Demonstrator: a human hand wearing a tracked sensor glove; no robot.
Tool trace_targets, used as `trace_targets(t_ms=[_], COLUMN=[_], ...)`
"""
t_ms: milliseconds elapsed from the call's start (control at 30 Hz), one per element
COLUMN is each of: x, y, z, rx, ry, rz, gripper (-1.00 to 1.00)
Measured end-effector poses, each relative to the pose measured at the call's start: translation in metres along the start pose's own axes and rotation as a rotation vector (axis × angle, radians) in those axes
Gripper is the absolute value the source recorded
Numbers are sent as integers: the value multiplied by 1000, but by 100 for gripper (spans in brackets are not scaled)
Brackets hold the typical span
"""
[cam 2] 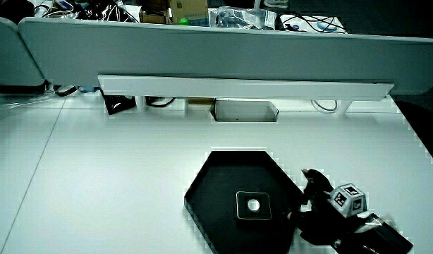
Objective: Pick speaker from plate
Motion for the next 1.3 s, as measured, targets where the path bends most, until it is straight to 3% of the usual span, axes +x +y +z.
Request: trace_targets(t_ms=[67, 267, 400, 467, 567, 600, 733, 800, 933, 967, 1000, 1167, 1300], x=[-11, -27, -31, -33, -33, -32, -32, -34, -44, -45, -44, -44, -39], y=[14, 32, 38, 38, 45, 46, 46, 45, 38, 39, 39, 33, 30], z=[-5, -9, -15, -12, -15, -15, -13, -12, -7, -10, -9, -7, -4], rx=[-77, -230, -278, -267, -312, -329, -291, -277, -147, -142, -139, -99, -72], ry=[-36, -113, -150, -173, -214, -216, -248, -293, -413, -427, -400, -411, -377], rz=[78, 88, 87, 84, 67, 70, 75, 59, 44, 50, 45, 34, 22], gripper=[0, 0, 0, 0, 0, 8, 42, 58, 92, 100, 100, 100, 100])
